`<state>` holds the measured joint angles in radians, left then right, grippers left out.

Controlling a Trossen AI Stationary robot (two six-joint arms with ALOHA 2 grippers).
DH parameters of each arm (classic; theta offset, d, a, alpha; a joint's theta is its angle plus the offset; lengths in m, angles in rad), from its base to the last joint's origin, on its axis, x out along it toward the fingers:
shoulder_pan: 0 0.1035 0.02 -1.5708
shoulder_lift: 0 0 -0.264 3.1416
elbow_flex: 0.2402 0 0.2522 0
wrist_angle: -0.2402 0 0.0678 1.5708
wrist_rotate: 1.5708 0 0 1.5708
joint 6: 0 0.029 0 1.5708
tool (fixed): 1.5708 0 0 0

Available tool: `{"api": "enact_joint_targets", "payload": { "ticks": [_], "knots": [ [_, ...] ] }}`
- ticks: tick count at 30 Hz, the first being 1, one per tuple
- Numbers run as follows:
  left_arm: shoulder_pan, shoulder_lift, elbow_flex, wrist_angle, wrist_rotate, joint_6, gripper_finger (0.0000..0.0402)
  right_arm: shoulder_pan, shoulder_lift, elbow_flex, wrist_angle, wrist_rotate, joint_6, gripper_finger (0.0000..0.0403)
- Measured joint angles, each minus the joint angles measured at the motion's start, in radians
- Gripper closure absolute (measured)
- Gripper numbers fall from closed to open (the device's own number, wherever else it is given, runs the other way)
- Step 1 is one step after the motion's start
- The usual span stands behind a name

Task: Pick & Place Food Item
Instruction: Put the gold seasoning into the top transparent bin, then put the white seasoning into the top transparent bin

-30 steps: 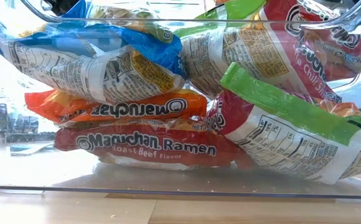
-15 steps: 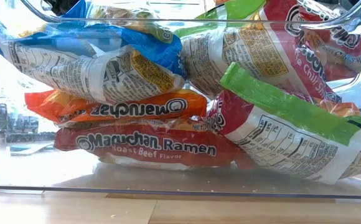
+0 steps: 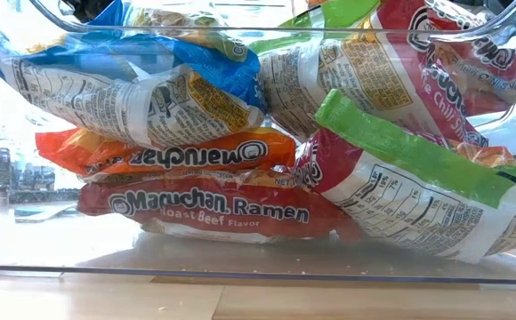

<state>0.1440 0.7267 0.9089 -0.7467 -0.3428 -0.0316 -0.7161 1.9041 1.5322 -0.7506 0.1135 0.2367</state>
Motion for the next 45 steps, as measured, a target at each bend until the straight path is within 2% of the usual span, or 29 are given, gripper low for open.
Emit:
{"api": "enact_joint_targets", "payload": {
  "ticks": [28,38,45],
  "knots": [
    [0.0,0.0,0.0,0.0,0.011,-0.011,0.0101,-0.004,-0.042,0.002,-0.001,0.019,-0.004,0.0096],
    [0.0,0.0,0.0,0.0,0.012,-0.011,0.0101,0.043,-0.051,0.002,-0.093,0.045,-0.027,0.0097],
    [0.0,0.0,0.0,-0.001,0.012,-0.011,0.0101,0.048,-0.077,0.002,-0.135,0.071,-0.027,0.0122]
  ]
}}
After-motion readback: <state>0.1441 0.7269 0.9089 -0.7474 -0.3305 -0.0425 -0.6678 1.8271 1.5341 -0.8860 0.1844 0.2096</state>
